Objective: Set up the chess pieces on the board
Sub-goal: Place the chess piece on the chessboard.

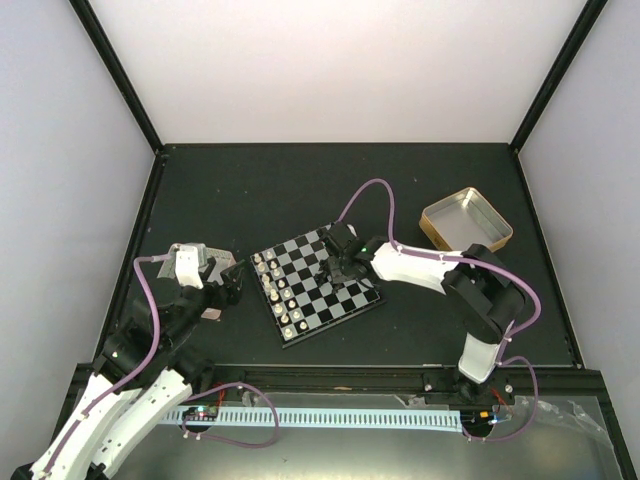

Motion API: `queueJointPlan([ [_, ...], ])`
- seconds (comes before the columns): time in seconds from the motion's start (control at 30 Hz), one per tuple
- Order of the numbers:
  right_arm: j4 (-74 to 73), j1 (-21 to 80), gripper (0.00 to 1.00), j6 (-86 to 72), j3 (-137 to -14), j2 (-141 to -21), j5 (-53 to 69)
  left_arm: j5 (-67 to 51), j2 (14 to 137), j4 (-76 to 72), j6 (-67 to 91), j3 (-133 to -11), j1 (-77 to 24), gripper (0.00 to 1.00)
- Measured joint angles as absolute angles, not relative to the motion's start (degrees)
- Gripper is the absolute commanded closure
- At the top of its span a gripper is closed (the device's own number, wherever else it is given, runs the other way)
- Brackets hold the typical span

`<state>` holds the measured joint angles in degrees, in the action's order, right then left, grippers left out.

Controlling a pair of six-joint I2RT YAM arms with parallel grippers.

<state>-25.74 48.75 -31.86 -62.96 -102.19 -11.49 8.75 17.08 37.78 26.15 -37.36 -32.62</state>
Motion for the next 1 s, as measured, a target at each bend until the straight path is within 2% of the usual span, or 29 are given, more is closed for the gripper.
queueJointPlan([
  [0.3, -25.6, 48.8, 0.87, -31.8, -63.3, -102.5, -11.6, 8.8, 17.1, 37.8, 26.2, -37.4, -32.6, 0.14],
  [0.73, -25.7, 48.7, 0.63, -32.2, -63.0, -101.6, -11.5, 8.8, 17.2, 37.8, 26.2, -37.3, -32.6, 0.14],
  [1.0, -26.4, 48.7, 0.63, -32.6, -61.9, -95.2, -10.1, 8.8, 17.4, 37.8, 26.2, -37.3, -32.6, 0.14],
])
